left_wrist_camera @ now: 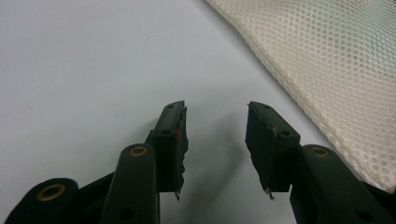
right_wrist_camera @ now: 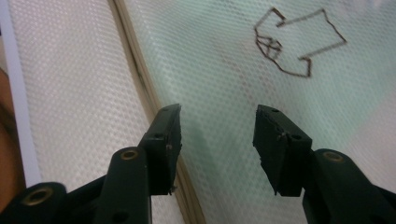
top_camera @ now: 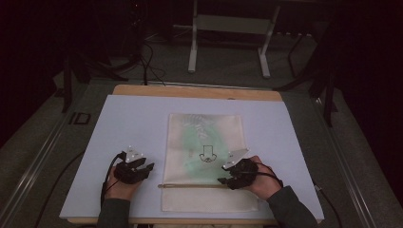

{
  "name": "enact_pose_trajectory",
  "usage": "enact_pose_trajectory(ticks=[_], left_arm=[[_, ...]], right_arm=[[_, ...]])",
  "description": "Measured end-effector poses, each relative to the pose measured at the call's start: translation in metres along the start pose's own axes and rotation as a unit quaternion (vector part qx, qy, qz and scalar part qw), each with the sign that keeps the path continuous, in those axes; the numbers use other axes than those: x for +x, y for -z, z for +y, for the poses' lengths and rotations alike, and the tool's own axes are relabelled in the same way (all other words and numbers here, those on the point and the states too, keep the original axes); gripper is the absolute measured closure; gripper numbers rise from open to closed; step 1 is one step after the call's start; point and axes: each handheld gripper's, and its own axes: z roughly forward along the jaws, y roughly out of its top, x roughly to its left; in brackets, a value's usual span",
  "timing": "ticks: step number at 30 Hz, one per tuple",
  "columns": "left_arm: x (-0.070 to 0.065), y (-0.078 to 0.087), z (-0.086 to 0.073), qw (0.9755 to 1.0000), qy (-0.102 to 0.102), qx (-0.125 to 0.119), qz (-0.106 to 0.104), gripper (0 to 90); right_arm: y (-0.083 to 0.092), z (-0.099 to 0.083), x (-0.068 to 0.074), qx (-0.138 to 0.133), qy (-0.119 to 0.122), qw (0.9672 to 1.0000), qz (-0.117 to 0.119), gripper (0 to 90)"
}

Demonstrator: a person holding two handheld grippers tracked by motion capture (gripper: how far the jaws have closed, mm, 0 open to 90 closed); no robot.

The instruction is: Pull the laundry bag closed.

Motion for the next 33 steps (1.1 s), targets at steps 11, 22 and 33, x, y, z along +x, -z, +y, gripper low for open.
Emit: enact_pose_trajectory(ticks=[11,22,33], left_arm=[[0.000,0.001,0.000,1.0000,0.000,-0.004,-0.001,58.1],[0.000,0.001,0.000,1.0000,0.000,-0.003,-0.006,59.2],[0.001,0.001,0.001,1.0000,-0.001,-0.002,-0.008,59.8]], right_arm=[[-0.012,0.022,0.013,0.005,0.028,0.9994,0.020,55.2],[-0.029,0.043,0.027,0.002,0.050,0.9981,0.035,54.3],[-0.043,0.065,0.038,-0.002,0.068,0.9965,0.048,54.4]])
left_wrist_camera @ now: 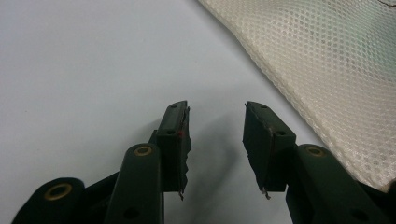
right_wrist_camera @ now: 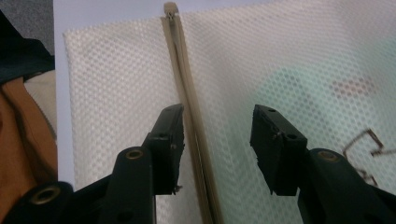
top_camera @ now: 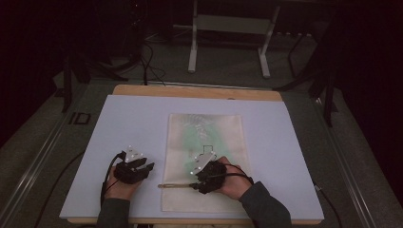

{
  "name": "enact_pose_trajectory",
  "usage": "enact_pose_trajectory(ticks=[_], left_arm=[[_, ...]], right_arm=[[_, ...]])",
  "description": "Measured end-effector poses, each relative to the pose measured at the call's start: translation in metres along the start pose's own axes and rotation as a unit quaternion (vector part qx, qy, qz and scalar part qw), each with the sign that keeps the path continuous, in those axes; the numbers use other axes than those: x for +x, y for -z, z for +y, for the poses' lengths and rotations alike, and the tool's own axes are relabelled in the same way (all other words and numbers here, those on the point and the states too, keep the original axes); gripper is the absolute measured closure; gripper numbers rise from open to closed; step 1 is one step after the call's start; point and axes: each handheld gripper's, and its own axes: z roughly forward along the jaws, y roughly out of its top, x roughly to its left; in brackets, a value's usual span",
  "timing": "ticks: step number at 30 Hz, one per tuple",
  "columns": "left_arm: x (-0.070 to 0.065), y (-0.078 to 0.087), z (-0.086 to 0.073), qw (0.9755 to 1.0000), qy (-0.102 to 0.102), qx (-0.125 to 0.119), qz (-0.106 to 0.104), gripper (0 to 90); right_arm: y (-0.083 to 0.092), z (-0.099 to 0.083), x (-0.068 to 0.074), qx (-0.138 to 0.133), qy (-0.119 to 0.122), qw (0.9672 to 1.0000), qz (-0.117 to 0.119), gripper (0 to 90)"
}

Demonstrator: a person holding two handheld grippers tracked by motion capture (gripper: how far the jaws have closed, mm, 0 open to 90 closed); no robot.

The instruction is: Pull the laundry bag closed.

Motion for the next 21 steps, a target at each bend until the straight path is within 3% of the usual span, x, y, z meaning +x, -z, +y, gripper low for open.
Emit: enact_pose_trajectory(ticks=[21], left_arm=[[0.000,0.000,0.000,1.0000,0.001,0.000,-0.003,59.7]], right_arm=[[-0.023,0.027,0.008,0.007,0.023,0.9995,0.023,57.9]])
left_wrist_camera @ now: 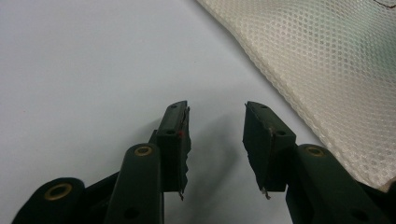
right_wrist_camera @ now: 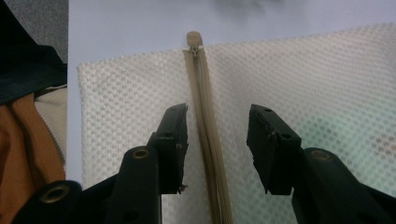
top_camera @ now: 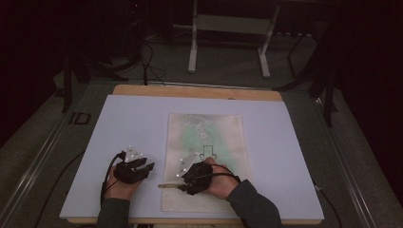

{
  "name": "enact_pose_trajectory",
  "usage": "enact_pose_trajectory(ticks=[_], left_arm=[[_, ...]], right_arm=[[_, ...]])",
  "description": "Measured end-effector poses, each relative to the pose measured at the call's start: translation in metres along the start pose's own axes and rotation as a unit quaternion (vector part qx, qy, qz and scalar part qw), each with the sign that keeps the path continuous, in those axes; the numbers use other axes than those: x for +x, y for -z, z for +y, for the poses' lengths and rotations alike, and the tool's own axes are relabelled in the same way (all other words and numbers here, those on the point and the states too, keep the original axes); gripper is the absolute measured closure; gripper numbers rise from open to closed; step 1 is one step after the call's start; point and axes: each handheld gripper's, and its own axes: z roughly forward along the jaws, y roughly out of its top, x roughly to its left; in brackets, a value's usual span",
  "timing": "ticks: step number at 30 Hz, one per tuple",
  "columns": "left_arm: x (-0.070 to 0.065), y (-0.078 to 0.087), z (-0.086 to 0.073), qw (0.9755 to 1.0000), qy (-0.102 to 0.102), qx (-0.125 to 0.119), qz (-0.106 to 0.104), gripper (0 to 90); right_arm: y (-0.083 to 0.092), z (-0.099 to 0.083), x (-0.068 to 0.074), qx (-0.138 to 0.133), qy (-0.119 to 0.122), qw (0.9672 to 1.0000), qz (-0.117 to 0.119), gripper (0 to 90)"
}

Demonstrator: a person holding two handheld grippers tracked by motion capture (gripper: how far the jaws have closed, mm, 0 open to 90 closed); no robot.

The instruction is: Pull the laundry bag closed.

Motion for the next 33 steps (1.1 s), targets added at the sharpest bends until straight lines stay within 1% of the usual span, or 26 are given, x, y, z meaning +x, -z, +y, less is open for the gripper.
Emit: enact_pose_trajectory(ticks=[8,14,21,28,29,33], left_arm=[[0.000,0.000,0.000,1.0000,0.002,-0.001,-0.001,59.7],[0.000,0.000,0.000,1.0000,0.003,-0.002,-0.001,59.6],[0.001,0.000,0.000,1.0000,0.003,-0.002,-0.002,59.5],[0.002,0.001,0.000,1.0000,0.003,-0.002,-0.001,59.4],[0.002,0.001,0.000,1.0000,0.003,-0.002,-0.001,59.4],[0.002,0.001,0.000,1.0000,0.003,-0.003,-0.001,59.3]], right_arm=[[-0.008,0.010,0.000,0.000,0.008,0.9999,0.008,58.7],[-0.015,0.017,-0.001,0.002,0.009,0.9998,0.017,59.8],[-0.023,0.027,0.001,-0.003,0.013,0.9997,0.023,59.1],[-0.030,0.035,0.003,-0.003,0.017,0.9992,0.036,66.0],[-0.031,0.036,0.003,-0.002,0.018,0.9992,0.036,67.9],[-0.036,0.039,0.005,0.000,0.021,0.9991,0.038,70.5]])
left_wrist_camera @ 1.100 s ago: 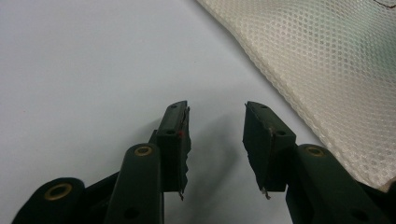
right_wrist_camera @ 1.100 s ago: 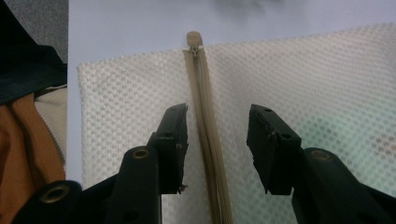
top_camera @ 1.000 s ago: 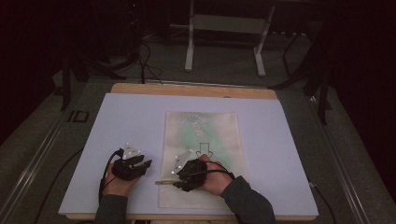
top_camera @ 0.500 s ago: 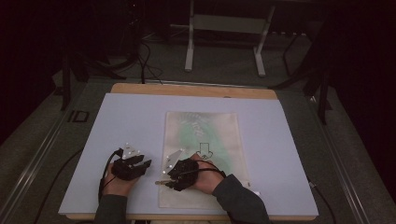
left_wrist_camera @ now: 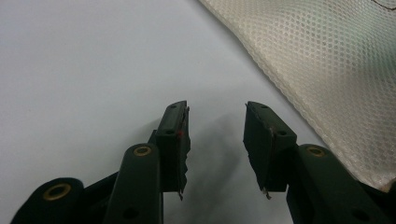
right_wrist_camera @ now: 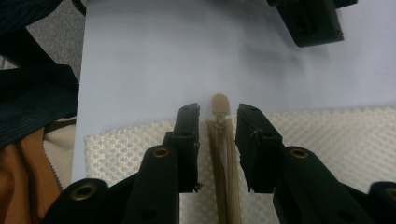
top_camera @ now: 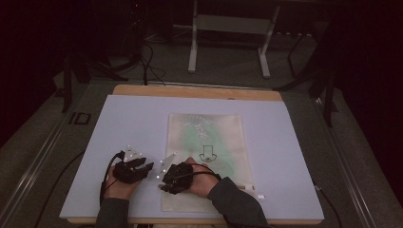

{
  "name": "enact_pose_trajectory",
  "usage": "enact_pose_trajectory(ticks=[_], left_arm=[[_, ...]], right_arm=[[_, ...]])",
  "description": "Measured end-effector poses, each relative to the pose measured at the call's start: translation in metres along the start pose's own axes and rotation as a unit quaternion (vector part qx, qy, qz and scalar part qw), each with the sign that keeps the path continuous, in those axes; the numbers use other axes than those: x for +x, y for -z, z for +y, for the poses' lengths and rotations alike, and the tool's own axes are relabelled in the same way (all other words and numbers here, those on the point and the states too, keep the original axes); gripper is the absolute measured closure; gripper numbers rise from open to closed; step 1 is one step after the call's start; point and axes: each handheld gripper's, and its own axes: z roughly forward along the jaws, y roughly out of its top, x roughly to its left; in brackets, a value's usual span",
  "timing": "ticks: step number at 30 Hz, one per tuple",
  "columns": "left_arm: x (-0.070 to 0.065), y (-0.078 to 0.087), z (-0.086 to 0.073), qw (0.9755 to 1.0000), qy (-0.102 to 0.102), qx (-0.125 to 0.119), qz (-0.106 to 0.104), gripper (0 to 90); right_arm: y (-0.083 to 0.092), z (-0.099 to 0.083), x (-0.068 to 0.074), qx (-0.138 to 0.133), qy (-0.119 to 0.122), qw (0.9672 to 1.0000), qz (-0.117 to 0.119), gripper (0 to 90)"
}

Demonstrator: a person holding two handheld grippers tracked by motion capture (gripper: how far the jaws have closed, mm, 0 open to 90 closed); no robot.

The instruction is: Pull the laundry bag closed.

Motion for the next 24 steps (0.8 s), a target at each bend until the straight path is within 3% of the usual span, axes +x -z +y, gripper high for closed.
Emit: enact_pose_trajectory(ticks=[11,18,24], left_arm=[[0.001,0.000,0.000,1.0000,0.000,0.000,0.000,59.2],[0.001,0.000,0.000,1.0000,0.000,0.001,-0.001,59.2],[0.001,0.000,0.000,1.0000,-0.001,0.002,-0.001,59.2]], right_arm=[[-0.015,0.009,-0.002,-0.002,-0.003,1.0000,-0.001,72.3],[-0.025,0.014,0.000,0.018,0.010,0.9996,-0.019,74.1],[-0.027,0.014,0.000,0.015,0.004,0.9998,-0.014,80.7]])
